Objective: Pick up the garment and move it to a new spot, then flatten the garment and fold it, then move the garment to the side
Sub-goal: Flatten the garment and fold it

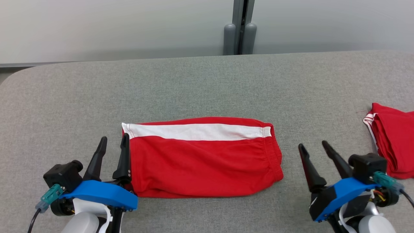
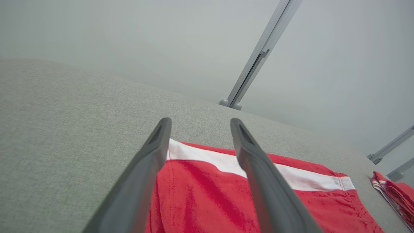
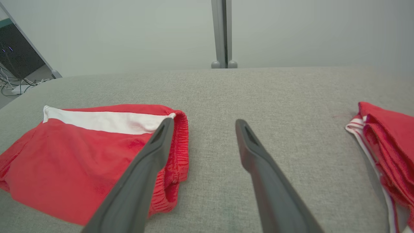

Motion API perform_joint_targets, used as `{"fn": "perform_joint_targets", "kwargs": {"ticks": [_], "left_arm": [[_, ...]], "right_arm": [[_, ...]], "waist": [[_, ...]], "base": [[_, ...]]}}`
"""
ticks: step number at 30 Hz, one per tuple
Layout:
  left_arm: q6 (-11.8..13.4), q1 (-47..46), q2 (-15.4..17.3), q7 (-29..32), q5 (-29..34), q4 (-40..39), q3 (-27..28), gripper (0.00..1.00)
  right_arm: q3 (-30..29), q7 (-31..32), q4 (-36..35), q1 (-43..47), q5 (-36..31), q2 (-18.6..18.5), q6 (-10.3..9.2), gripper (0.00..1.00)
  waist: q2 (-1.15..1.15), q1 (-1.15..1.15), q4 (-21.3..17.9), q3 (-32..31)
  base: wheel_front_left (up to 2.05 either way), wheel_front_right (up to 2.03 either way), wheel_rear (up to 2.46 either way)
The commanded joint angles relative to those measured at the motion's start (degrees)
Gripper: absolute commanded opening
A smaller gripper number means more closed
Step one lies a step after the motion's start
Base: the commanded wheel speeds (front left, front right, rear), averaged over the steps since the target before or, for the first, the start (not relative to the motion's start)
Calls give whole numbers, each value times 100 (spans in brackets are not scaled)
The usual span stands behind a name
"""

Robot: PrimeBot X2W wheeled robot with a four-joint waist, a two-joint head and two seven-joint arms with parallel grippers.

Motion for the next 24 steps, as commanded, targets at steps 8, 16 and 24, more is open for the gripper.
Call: {"fn": "perform_joint_targets", "kwargs": {"ticks": [8, 16, 24], "left_arm": [[160, 263, -164, -126, 448, -311, 105, 100], [102, 349, -348, -140, 561, -194, 128, 100], [18, 357, -485, -140, 624, -40, 58, 100]], "right_arm": [[353, 603, 972, -651, 34, -5, 1, 100], [335, 1333, 2314, -1483, -255, -4, 1, 100], [404, 1819, 3271, -1815, -5, -2, 1, 100]], "waist": [[0, 0, 140, -93], [0, 0, 466, -88], [0, 0, 764, -104]], "base": [[0, 0, 0], [0, 0, 0], [0, 0, 0]]}}
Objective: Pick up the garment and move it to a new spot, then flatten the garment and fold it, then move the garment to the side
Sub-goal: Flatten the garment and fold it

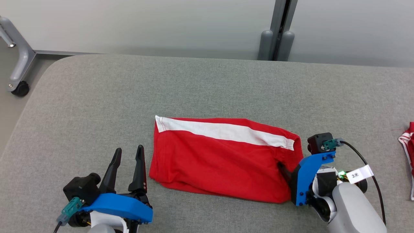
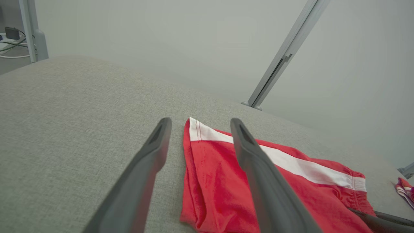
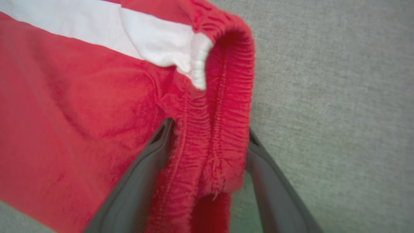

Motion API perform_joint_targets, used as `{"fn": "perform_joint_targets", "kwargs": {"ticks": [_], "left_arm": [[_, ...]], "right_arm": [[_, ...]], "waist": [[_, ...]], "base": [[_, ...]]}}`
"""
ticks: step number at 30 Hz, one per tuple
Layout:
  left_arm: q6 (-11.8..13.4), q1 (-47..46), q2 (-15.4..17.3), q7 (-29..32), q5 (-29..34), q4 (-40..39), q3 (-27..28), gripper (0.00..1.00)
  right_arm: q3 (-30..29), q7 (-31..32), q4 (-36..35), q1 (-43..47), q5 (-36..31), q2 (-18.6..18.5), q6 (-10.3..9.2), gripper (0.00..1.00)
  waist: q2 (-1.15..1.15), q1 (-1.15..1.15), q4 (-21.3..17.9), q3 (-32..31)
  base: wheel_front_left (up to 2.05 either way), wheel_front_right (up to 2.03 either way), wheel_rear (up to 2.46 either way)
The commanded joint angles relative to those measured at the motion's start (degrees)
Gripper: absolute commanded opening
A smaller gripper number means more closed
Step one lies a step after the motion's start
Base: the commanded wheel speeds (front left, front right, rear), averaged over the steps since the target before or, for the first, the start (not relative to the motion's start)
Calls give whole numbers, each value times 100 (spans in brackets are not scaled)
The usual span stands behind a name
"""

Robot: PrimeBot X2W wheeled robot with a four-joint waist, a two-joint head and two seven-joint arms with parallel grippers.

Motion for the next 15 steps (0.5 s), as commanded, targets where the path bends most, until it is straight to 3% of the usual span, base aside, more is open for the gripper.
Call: {"fn": "perform_joint_targets", "kwargs": {"ticks": [1, 2, 6, 11, 15], "left_arm": [[-37, 14, -31, -24, 52, 17, -12, 100], [-43, 16, -39, -24, 62, 24, -18, 100], [-76, 15, -74, -25, 115, 48, -82, 100], [-81, 13, -101, -23, 169, 19, -182, 100], [-83, 51, -103, 7, 210, -16, -259, 100]], "right_arm": [[45, 65, 159, -78, 77, -2, 1, 81], [53, 79, 237, -99, 91, -2, 1, 55], [100, 108, 510, -207, 297, 1, 1, 0], [146, 85, 599, -357, 437, -143, -1, 0], [163, 194, 438, -290, 551, -598, -4, 0]], "waist": [[0, 0, 33, 1], [0, 0, 45, -5], [0, 0, 60, -27], [0, 0, -25, -67], [0, 0, -138, -103]], "base": [[0, 0, 0], [0, 0, 0], [0, 0, 0], [0, 0, 0], [0, 0, 0]]}}
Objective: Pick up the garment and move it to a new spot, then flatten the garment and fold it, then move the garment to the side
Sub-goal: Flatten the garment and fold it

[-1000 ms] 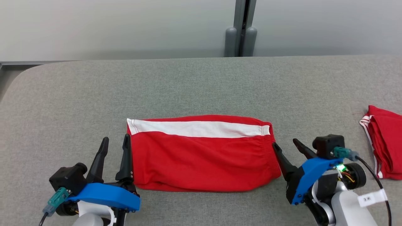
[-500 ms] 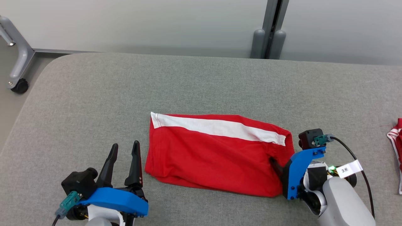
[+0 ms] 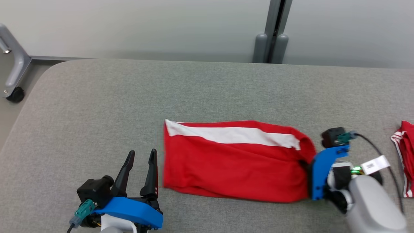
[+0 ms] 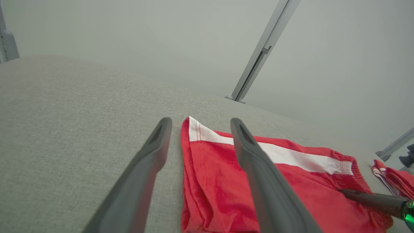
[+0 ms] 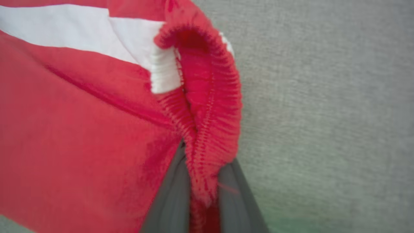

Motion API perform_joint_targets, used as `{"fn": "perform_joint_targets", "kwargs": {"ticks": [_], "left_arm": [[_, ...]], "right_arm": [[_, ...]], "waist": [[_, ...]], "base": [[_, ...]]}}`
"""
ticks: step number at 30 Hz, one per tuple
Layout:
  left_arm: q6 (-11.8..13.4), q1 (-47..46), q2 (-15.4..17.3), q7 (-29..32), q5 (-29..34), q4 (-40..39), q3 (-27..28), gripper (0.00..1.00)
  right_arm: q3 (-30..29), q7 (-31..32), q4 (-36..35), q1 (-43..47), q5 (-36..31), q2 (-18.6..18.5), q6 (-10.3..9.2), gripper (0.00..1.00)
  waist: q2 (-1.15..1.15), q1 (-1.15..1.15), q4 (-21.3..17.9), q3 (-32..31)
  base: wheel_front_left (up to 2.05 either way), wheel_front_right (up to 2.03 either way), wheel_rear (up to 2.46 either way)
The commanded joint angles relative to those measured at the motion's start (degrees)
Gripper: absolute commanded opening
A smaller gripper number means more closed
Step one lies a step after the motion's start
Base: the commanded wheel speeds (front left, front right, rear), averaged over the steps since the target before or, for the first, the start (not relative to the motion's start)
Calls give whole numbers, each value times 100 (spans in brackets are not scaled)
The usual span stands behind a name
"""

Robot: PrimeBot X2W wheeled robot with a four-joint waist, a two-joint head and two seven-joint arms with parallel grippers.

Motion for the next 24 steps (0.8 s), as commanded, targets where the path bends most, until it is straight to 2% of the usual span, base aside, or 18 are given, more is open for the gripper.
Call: {"fn": "perform_joint_targets", "kwargs": {"ticks": [1, 5, 7, 10, 15, 20, 24], "left_arm": [[12, 47, -7, 1, 43, -34, -25, 100], [26, 46, -11, 23, 44, -69, -55, 100], [29, 48, -7, 23, 38, -89, -55, 100], [29, 40, 4, 26, 36, -99, -60, 100], [38, -31, 23, 43, 65, -130, -86, 100], [47, -89, 41, 50, 86, -168, -119, 100], [59, -138, 40, 61, 98, -181, -139, 100]], "right_arm": [[-20, 81, -90, 93, 29, -318, -9, 0], [-211, 255, -343, 274, 111, -825, -8, 0], [-328, 325, -499, 352, 167, -973, -8, 0], [-409, 398, -672, 431, 280, -992, -6, 0], [-428, 554, -1211, 530, 763, -690, -6, 0], [-140, 681, -1864, 441, 1330, -280, -5, 0], [66, 700, -2123, 294, 1618, 20, -5, 0]], "waist": [[0, 0, -71, -21], [0, 0, -183, -12], [0, 0, -237, 3], [0, 0, -290, 13], [0, 0, -369, 40], [0, 0, -349, 76], [0, 0, -249, 100]], "base": [[0, 0, 0], [0, 0, 0], [0, 0, 0], [0, 0, 0], [0, 0, 0], [0, 0, 0], [0, 0, 0]]}}
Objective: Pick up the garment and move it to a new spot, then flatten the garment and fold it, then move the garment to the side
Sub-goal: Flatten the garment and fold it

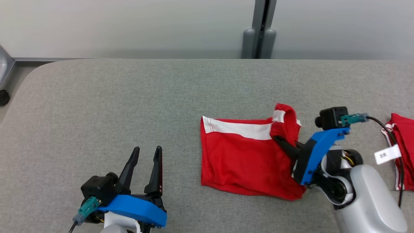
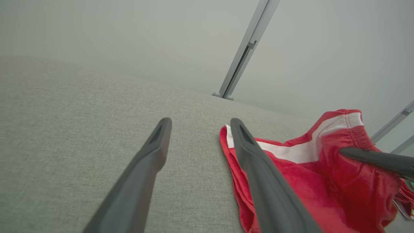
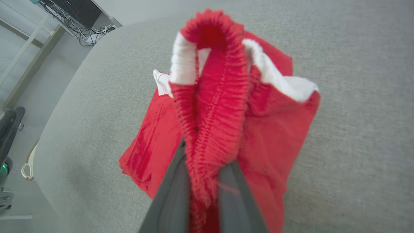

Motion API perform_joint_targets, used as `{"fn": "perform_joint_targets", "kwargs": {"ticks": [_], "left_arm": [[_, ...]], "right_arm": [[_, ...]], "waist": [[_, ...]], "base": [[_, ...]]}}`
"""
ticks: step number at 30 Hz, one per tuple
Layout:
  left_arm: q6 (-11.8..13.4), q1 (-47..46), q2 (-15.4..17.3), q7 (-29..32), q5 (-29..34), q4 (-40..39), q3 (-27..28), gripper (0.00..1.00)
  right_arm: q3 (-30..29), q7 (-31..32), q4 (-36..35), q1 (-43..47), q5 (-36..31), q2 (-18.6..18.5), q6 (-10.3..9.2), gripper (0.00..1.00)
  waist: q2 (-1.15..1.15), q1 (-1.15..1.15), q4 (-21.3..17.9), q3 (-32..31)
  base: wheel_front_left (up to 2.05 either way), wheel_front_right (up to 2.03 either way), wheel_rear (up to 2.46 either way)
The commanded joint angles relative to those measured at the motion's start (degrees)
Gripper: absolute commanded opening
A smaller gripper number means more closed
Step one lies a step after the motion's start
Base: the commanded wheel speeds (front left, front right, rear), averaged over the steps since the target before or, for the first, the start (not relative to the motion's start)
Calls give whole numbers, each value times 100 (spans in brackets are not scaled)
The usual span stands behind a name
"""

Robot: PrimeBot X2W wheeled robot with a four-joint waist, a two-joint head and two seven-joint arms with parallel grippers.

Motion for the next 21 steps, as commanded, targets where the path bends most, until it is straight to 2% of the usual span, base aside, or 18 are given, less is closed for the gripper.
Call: {"fn": "perform_joint_targets", "kwargs": {"ticks": [1, 5, 11, 13, 14, 15, 17, 21], "left_arm": [[16, -92, 17, -5, 8, -16, -6, 100], [-12, -138, -35, -7, -4, -6, -26, 100], [-61, -235, -116, -24, -3, 55, -63, 100], [-88, -257, -138, -28, 2, 83, -72, 100], [-97, -259, -148, -31, 3, 98, -75, 100], [-100, -261, -152, -35, 4, 113, -77, 100], [-111, -278, -169, -42, 3, 140, -80, 100], [-120, -312, -200, -47, 14, 191, -87, 100]], "right_arm": [[39, -34, -24, -96, 53, 66, 1, 0], [228, -129, 200, -298, 45, 259, 1, 0], [504, -298, 899, -615, 33, 374, 1, 0], [592, -394, 1145, -734, 117, 381, 1, 5], [672, -458, 1252, -792, 241, 387, 1, 11], [742, -522, 1370, -850, 357, 388, 1, 26], [910, -658, 1591, -975, 651, 386, 1, 100], [1389, -925, 1878, -1232, 1290, 388, 1, 100]], "waist": [[0, 0, 46, 20], [0, 0, 208, 60], [0, 0, 455, 122], [0, 0, 514, 135], [0, 0, 539, 136], [0, 0, 557, 137], [0, 0, 582, 135], [0, 0, 599, 126]], "base": [[0, 0, 0], [0, 0, 0], [0, 0, 0], [0, 0, 0], [0, 0, 0], [0, 0, 0], [0, 0, 0], [0, 0, 0]]}}
